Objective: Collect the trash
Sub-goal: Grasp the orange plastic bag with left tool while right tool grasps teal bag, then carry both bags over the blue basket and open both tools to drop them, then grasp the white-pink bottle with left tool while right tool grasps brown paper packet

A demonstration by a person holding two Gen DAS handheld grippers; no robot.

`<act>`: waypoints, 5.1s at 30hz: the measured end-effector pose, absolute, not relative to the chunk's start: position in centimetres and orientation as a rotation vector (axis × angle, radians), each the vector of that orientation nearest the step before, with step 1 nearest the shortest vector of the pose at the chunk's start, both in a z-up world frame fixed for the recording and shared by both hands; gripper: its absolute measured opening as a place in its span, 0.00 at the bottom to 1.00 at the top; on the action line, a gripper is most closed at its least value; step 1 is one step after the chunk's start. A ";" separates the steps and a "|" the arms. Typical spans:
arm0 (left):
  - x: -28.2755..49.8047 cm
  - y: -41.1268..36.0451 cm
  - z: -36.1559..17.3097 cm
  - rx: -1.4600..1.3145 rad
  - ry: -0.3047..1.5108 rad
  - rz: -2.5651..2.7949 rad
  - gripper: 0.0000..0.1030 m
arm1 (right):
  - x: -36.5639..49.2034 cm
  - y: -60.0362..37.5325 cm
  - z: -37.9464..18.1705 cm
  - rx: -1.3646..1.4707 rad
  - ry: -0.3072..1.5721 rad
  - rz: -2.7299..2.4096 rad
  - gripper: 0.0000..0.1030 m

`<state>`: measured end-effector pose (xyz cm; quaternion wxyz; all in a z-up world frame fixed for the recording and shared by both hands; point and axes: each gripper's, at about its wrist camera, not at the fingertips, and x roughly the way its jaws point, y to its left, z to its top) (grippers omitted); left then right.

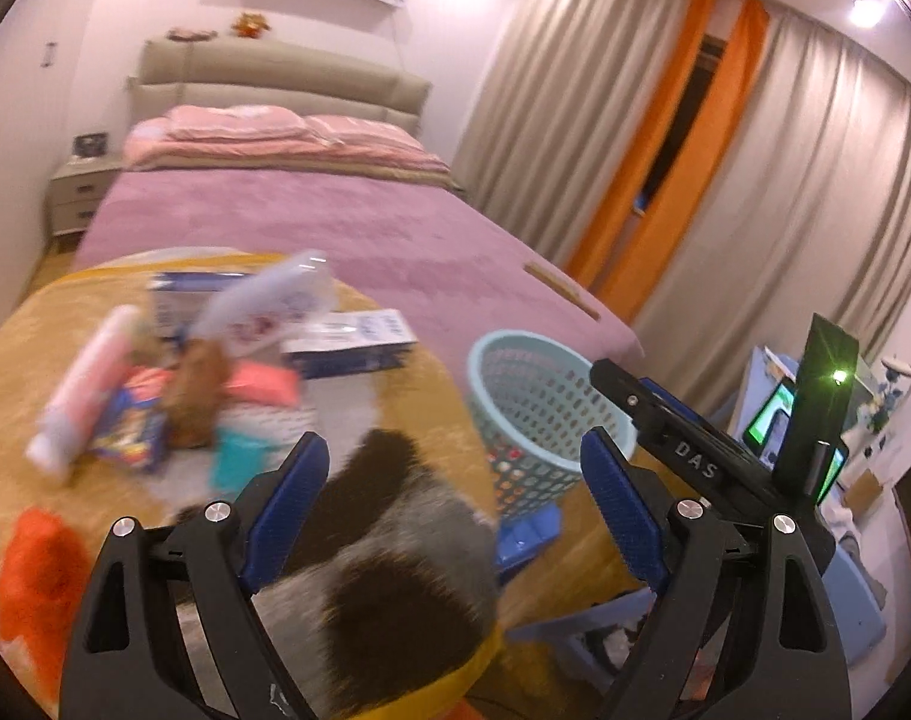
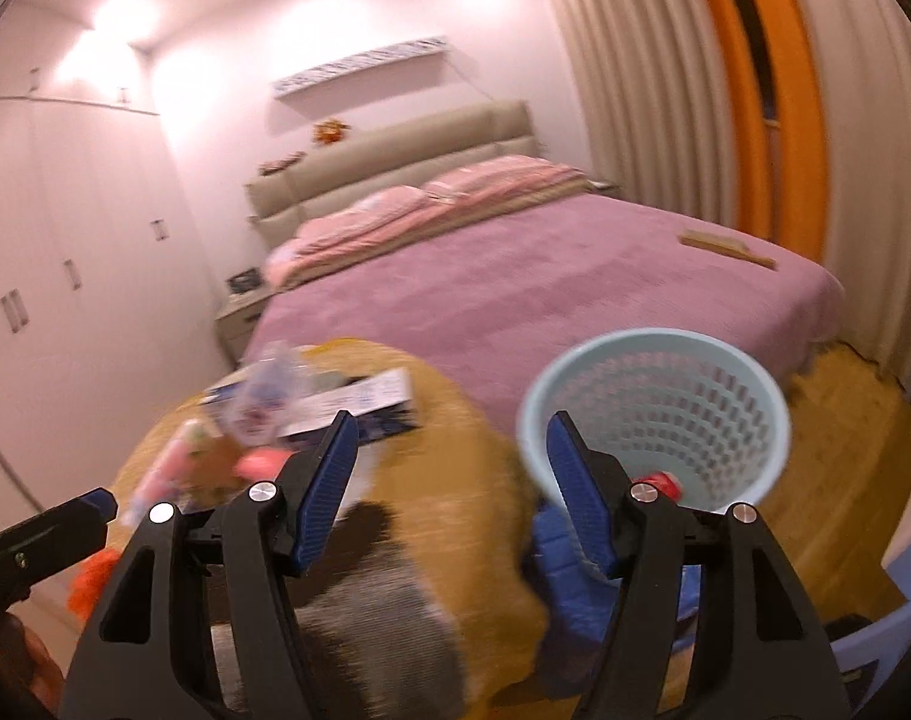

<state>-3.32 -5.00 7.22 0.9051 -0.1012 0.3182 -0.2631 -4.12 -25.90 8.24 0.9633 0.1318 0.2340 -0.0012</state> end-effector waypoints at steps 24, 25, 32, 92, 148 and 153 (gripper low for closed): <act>-3.3 15.6 -3.8 -0.245 0.795 -0.097 0.89 | 0.7 -10.4 1.2 0.130 0.715 0.235 0.60; -2.9 15.5 -4.3 -0.241 0.806 -0.103 0.89 | 1.5 -9.6 0.8 0.113 0.732 0.233 0.60; -0.9 14.7 -6.3 -0.227 0.864 -0.103 0.74 | 5.5 -7.2 -1.5 0.096 0.834 0.213 0.60; 11.0 -24.5 3.7 -0.010 0.720 -0.734 0.43 | 2.2 -43.1 3.6 0.366 0.586 -0.346 0.37; 6.5 8.8 3.3 -0.166 0.676 -0.169 0.76 | 5.6 -17.4 6.5 0.222 0.643 0.219 0.48; 9.5 11.0 -0.4 -0.167 0.778 -0.191 0.76 | 7.4 -13.2 5.3 0.209 0.705 0.268 0.48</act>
